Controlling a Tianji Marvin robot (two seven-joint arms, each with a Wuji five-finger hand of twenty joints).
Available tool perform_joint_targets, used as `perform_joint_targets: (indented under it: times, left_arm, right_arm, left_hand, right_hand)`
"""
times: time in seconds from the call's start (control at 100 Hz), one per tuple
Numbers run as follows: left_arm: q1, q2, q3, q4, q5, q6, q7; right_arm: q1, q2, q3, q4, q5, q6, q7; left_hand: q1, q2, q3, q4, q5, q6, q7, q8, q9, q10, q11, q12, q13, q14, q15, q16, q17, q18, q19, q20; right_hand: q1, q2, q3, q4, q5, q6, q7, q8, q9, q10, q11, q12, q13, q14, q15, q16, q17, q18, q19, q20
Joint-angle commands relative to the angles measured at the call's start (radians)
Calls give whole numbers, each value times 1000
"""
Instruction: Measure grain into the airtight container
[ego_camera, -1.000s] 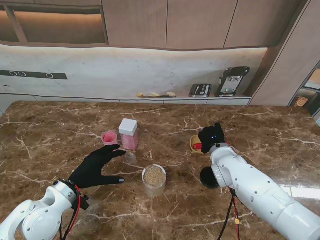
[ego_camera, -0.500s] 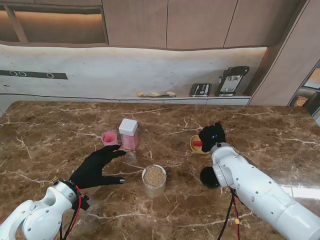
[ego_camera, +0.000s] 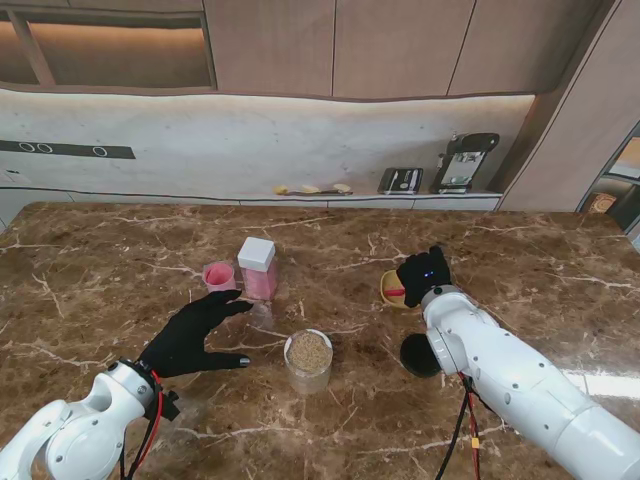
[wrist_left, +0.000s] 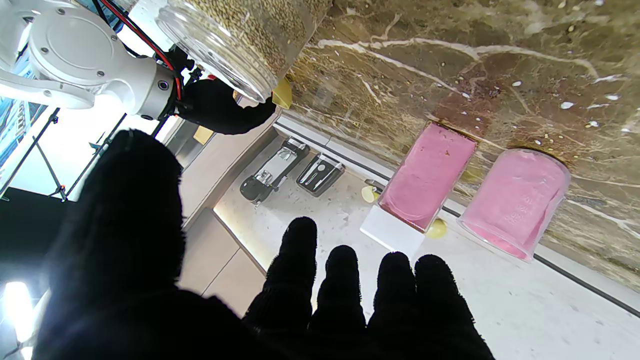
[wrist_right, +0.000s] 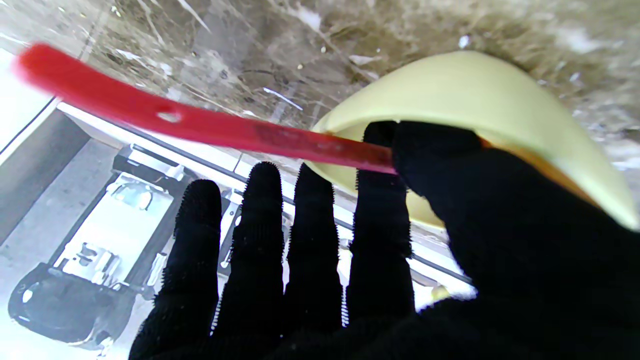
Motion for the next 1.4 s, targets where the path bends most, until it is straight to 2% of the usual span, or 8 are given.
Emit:
perform_joint_targets:
  times: [0.0,0.17,0.39,0.5,0.64,0.8,1.12,1.39]
  left_arm:
    - [3,0,3,5,4,2,-1]
    - [2,1,2,6,8,0,-2]
    - [1,1,2,6,10,0,-3]
    - [1,1,1,7,11,-1,-1]
    - [2,1,0,7,12,-1,0]
    - [3,1,0,7,11,0,-1]
    - [3,1,2,7,10,-1,-2]
    - [3,1,2,7,12,0,-1]
  right_arm:
    - [-9,7,14,-11,-8,-6,18]
    - [-28,12,51,-39,-30,-31,32]
    - [-16,14,42,-40,-30,-29,60]
    - [-3,10,22,-22,-14,-18,52]
    - [3,5,7,-5,0,-1,26]
    - [4,0,3,8,8,6,-5]
    - [-2,-3,15,14,13,0,-32]
    - [7,-4,8,34,14,-18,-68]
  left_hand:
    - [-15,34,17,26,-16,-17,-10,9,-9,5,-11,-12,-20,-24,1,-8,-13,-30,-40,16]
    - [-16,35,17,25,-16,-17,-11,8,-8,4,-11,-12,-20,-23,1,-8,-13,-30,-42,17]
    - [-15,34,18,25,-15,-17,-11,8,-8,5,-13,-13,-22,-22,1,-7,-13,-29,-45,18]
    - [-16,34,17,25,-16,-18,-11,8,-9,4,-14,-13,-22,-22,1,-7,-13,-30,-46,19]
    - [-18,33,16,25,-16,-23,-11,9,-9,5,-14,-14,-22,-23,2,-7,-13,-30,-47,19]
    - [-19,35,14,25,-19,-26,-12,8,-9,5,-15,-14,-24,-24,1,-7,-13,-31,-50,19]
    - [-21,35,13,26,-19,-34,-11,9,-9,3,-18,-16,-24,-24,1,-7,-12,-31,-53,20]
    - [-19,34,13,26,-18,-33,-12,9,-9,3,-19,-17,-25,-25,0,-8,-12,-31,-55,22]
  right_hand:
    - [-15,-43,18,-11,-13,20,-46,17,13,16,-11,-8,0,3,-7,15,-16,21,8,0]
    - [-78,-53,35,36,8,68,-260,136,-3,22,-28,-4,-17,7,-19,16,-30,23,-6,4]
    - [-85,-49,28,37,37,98,-277,143,-5,24,-32,-4,-23,11,-24,15,-32,26,-12,5]
    - [-45,-72,5,-20,34,55,-120,77,4,20,-27,-3,-15,8,-21,16,-24,26,-13,13]
    - [-6,-131,-8,-37,27,-29,16,107,20,15,-18,1,1,5,-14,18,-10,23,-3,16]
    - [13,-196,14,-47,100,-90,89,197,56,6,1,9,35,-2,-2,21,18,20,21,22]
    - [-28,-307,39,-90,141,-83,126,250,89,-3,16,22,63,-8,5,25,40,19,55,28]
    - [-45,-314,45,-101,237,-82,137,16,195,-53,10,21,106,-24,4,27,65,13,79,21]
